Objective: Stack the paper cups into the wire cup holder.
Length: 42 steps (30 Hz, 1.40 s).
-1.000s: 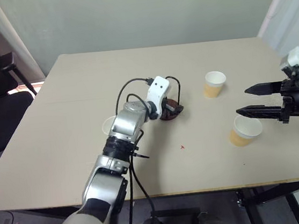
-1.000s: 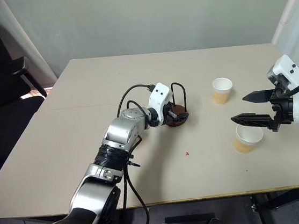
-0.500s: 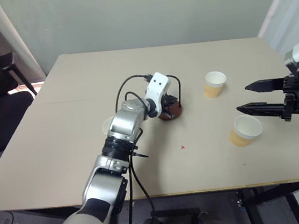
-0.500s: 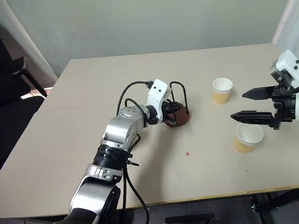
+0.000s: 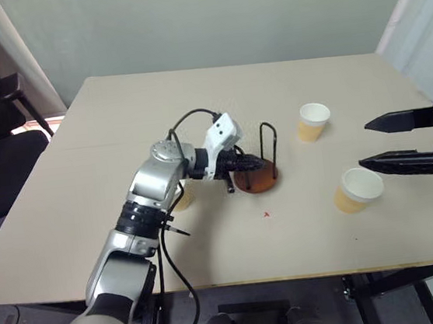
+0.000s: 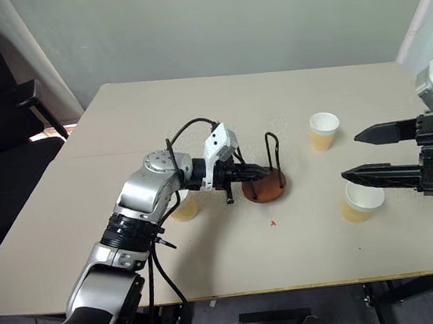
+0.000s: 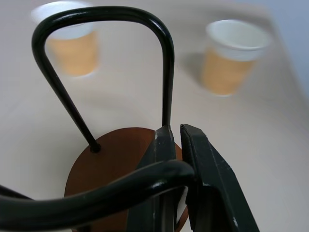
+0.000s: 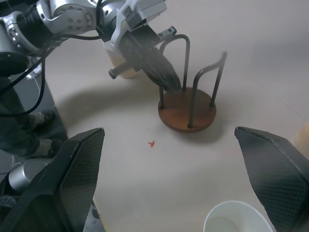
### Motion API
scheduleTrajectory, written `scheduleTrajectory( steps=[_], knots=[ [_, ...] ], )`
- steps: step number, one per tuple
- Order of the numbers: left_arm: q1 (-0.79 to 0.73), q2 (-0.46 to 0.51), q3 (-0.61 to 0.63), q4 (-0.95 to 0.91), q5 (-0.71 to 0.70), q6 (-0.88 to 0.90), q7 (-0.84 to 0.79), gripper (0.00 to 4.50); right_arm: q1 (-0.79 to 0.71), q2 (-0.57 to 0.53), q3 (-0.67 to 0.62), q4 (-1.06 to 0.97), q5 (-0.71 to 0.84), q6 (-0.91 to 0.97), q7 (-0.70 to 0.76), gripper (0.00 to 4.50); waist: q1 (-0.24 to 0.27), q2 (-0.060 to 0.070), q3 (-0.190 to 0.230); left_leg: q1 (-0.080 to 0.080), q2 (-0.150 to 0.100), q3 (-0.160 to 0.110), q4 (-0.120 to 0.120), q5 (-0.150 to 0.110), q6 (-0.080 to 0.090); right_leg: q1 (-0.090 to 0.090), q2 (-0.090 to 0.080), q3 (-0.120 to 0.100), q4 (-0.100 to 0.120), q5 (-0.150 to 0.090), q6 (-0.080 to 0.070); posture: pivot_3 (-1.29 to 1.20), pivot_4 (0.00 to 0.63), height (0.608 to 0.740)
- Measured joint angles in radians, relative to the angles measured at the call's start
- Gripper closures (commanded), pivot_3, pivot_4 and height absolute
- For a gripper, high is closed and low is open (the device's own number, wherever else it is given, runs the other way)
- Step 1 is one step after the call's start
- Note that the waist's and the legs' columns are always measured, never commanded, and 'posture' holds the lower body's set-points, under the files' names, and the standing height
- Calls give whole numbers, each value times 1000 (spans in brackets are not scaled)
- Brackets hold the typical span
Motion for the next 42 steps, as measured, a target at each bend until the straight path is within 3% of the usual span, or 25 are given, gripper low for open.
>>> scheduleTrajectory(
  steps=[16,19,29,37,42],
  knots=[
    [35,-44,-172,-16,74,-167,-126,4487,73,-10,-52,-51,32,27,-48,0,0,1,-1,-1,1,1,1,-3,4,0,-1,0,-4,2,4,0,150,740],
    [36,-35,-183,-7,114,-201,-110,3687,77,-13,-47,-53,21,8,-48,0,0,2,-1,-1,1,1,3,-3,5,1,-1,0,-4,3,4,0,150,740],
    [112,37,-193,-118,192,-116,-30,113,90,-19,34,-36,-38,-86,-30,0,-1,2,-1,-3,1,1,7,-6,8,1,-1,0,-6,3,5,0,150,740],
    [77,87,-173,-173,157,-75,-73,26,49,-32,116,5,-77,-151,0,0,-1,2,-1,-4,1,1,11,-7,9,1,-1,0,-5,4,5,0,150,740],
    [-8,173,-170,-166,164,-175,-157,26,10,-51,175,31,-106,-190,39,0,-2,3,-2,-4,1,1,12,-8,10,1,-1,0,-5,4,4,0,150,740]
  ],
)
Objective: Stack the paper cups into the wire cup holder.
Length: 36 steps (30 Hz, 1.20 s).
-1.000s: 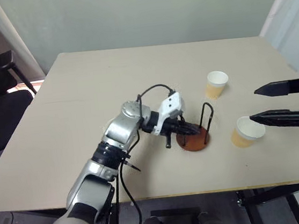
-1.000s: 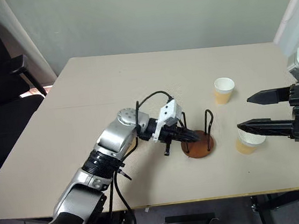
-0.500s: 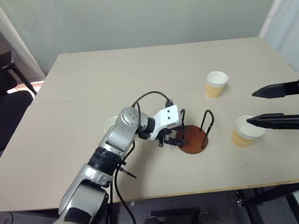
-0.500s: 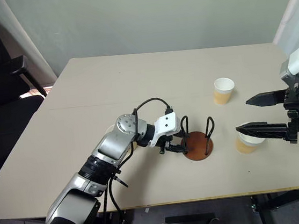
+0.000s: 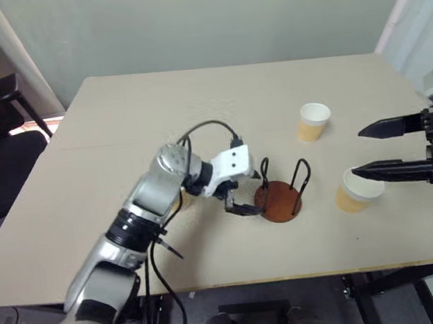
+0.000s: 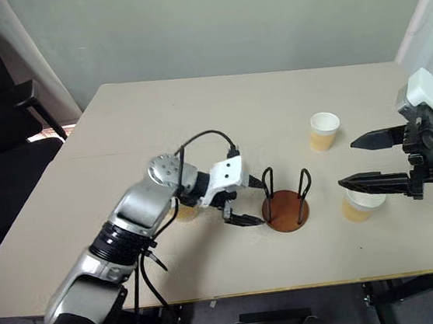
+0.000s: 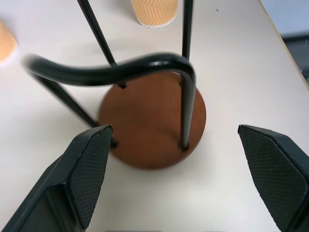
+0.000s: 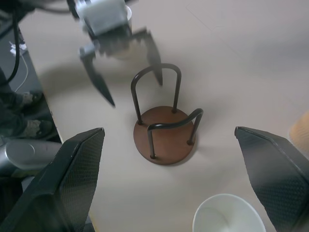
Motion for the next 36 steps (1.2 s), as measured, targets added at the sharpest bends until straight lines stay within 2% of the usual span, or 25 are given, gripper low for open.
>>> scheduleTrajectory(
  steps=[7,11,16,19,25,36],
  knots=[
    [-153,36,104,147,-13,-70,-20,26,-284,22,326,206,-248,-179,115,0,-9,0,0,0,0,0,1,-6,11,-1,-1,-1,-1,2,0,0,150,740],
    [-185,40,200,218,-83,-24,-9,26,-512,148,529,404,-474,-306,169,0,-21,0,0,-2,2,0,1,-5,9,-5,0,-1,0,2,-1,0,150,740],
    [-207,57,321,224,-177,82,17,26,-652,289,715,682,-768,-535,214,0,-25,1,0,-6,3,-1,0,-1,2,-10,0,-2,0,3,-2,0,150,740],
    [-206,64,353,223,-204,124,37,26,-708,379,778,837,-896,-655,226,0,-22,1,0,-9,3,-1,-1,-1,1,-13,0,-2,0,3,-3,0,150,740],
    [-179,79,357,197,-223,154,54,26,-831,524,823,1127,-1080,-850,195,0,-21,1,0,-11,3,-1,-1,0,0,-16,0,-2,-1,3,-3,0,150,740],
    [-158,88,356,154,-244,176,66,26,-939,676,865,1514,-1325,-1097,83,0,-19,2,0,-12,3,-1,-7,2,-4,-17,0,-3,-1,3,-6,0,150,740]
  ],
)
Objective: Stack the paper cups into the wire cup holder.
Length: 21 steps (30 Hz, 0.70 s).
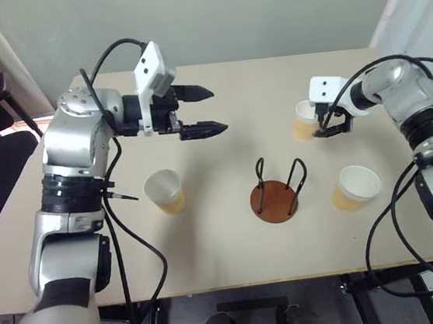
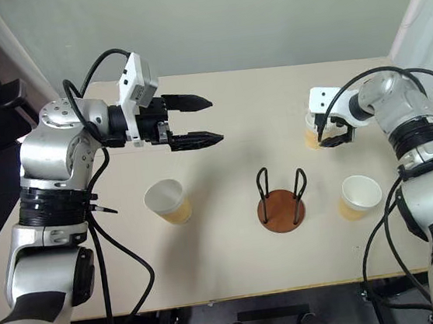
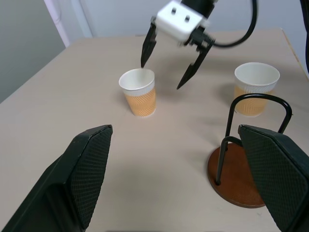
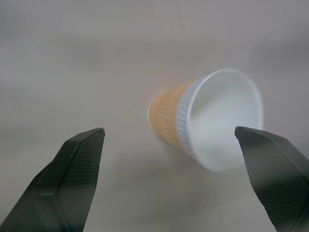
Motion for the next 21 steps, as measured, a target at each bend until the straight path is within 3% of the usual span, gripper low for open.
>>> scheduleTrajectory(
  steps=[3,6,17,21],
  knots=[
    [4,2,0,-7,-1,3,3,26,-18,26,3,65,-43,-31,-36,0,0,0,0,0,0,0,-3,1,-2,-1,0,0,0,0,-1,0,150,740],
    [4,3,0,-22,-2,11,10,0,-32,55,2,109,-70,-52,-73,604,0,0,0,0,0,0,-7,3,-4,-1,0,0,0,2,-2,0,150,740],
    [7,15,-27,-27,2,-4,-32,0,-37,101,1,144,-105,-89,-82,4459,0,0,0,-1,0,-1,-9,3,-5,-1,0,-1,0,1,-3,0,150,740],
    [2,17,-36,-12,7,-23,-53,0,-37,100,-1,152,-107,-93,-71,4459,0,0,0,0,0,-1,-9,3,-5,-1,0,-1,0,2,-3,0,150,740]
  ],
)
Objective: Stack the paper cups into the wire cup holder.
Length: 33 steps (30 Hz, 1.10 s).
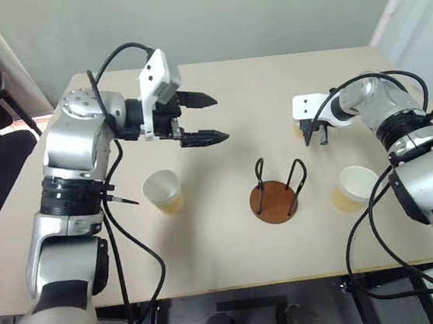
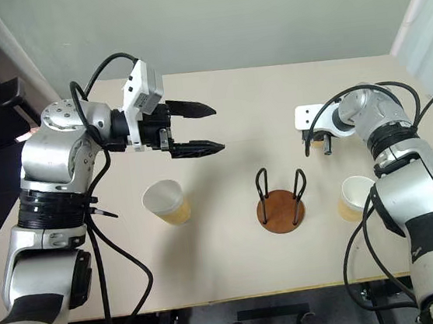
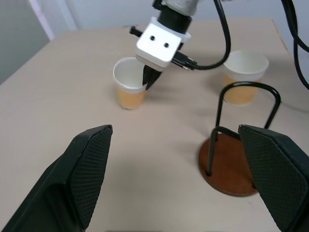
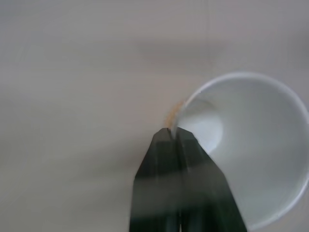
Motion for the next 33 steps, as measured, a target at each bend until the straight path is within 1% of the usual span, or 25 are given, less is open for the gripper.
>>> scheduleTrajectory(
  steps=[8,11,15,16,18,22,24,27,29,33],
  knots=[
    [-6,3,-12,18,6,-12,-23,0,-1,-21,-10,-4,1,-4,28,4459,0,0,0,0,0,0,0,0,0,0,0,0,0,0,0,0,150,740],
    [-6,10,-11,18,-4,-8,-39,0,-4,-69,-38,-63,25,-4,117,4459,0,0,0,-2,0,0,0,0,0,-1,0,0,-1,0,0,0,150,740],
    [8,14,6,11,-52,13,-71,0,7,-161,-87,-298,91,27,290,4459,-1,1,0,-3,0,0,-1,0,-1,-2,0,-1,-1,0,-1,0,150,740],
    [15,17,11,11,-62,12,-83,0,28,-199,-104,-424,119,68,354,4459,0,1,0,-3,0,0,-1,0,-1,-2,0,-2,-1,-1,-1,0,150,740],
    [25,19,17,10,-80,10,-101,0,56,-241,-130,-587,153,142,431,4459,-1,1,0,-3,0,-1,0,0,-1,-1,0,-2,-1,-1,-1,0,150,740],
    [34,8,22,12,-99,-24,-145,0,118,-325,-141,-931,263,347,546,4459,0,1,1,-3,0,-1,1,1,-2,-1,0,-2,-1,-1,-1,0,150,740],
    [34,-2,20,16,-103,-38,-167,0,118,-373,-137,-1093,332,454,567,4459,-1,1,1,-3,0,-1,2,1,-3,-1,0,-2,-1,-1,-1,0,150,740],
    [34,-11,9,20,-105,-51,-199,0,94,-423,-120,-1280,431,601,573,4459,-3,1,1,1,0,-1,2,1,-3,1,0,-1,-1,-2,-3,0,150,740],
    [34,-17,-1,23,-105,-53,-217,0,81,-431,-109,-1367,485,678,574,4459,-5,1,1,3,1,-1,2,2,-3,2,0,-1,0,-2,-4,0,150,740],
    [34,-23,-19,29,-102,-65,-233,0,64,-432,-84,-1459,557,777,574,4459,-7,1,1,5,1,-2,2,4,-2,2,0,-1,3,-2,-5,0,150,740]
  ],
)
